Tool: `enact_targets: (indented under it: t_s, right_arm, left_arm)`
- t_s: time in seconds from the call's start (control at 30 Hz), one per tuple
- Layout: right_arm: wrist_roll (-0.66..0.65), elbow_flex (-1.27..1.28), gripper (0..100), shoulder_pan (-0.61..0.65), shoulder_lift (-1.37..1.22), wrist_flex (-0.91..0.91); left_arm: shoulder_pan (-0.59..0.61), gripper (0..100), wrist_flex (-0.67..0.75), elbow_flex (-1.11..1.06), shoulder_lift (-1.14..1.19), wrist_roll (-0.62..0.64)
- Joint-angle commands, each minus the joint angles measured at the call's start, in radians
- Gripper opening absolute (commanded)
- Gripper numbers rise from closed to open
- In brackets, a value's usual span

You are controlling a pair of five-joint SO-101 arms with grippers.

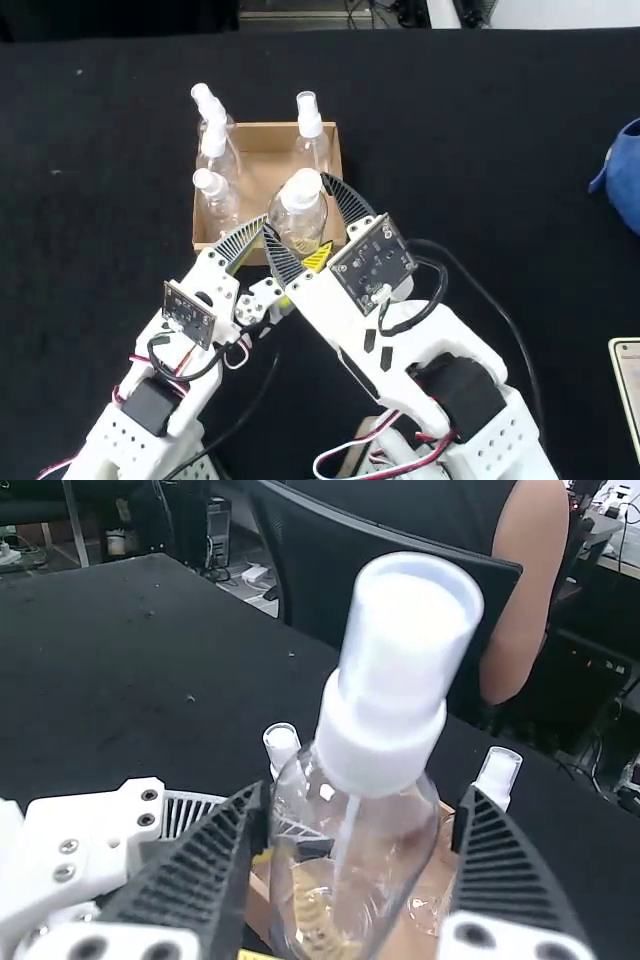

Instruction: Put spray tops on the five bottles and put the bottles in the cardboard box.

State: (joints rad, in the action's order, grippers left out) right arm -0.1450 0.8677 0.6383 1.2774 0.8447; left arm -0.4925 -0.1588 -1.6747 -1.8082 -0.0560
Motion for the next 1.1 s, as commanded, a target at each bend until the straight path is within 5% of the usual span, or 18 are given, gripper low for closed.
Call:
enact_targets:
  t_s: [0.0,0.13,0.23,0.57,0.77,1.07]
  right_arm:
    - [0.0,-0.022,25.8,0.009,-0.016,0.006]
    - [0.0,-0.024,20.8,0.009,-0.016,0.006]
    - [0.0,-0.028,0.3,0.005,-0.008,-0.008]
    - [0.0,-0.022,1.0,-0.084,-0.01,-0.037]
    - [0.0,-0.03,1.0,-0.089,-0.008,-0.044]
    - [0.0,-0.022,1.0,-0.173,-0.019,-0.118]
  left_arm:
    - [0.015,3,0.0,-0.018,-0.017,-0.006]
    - [0.015,3,0.0,-0.018,-0.017,-0.006]
    - [0.015,3,0.002,-0.018,-0.017,-0.006]
    - [0.016,4,0.0,0.001,-0.017,-0.008]
    - [0.016,23,-0.009,-0.008,-0.017,0.0]
    - [0.016,26,-0.468,0.231,-0.018,0.0]
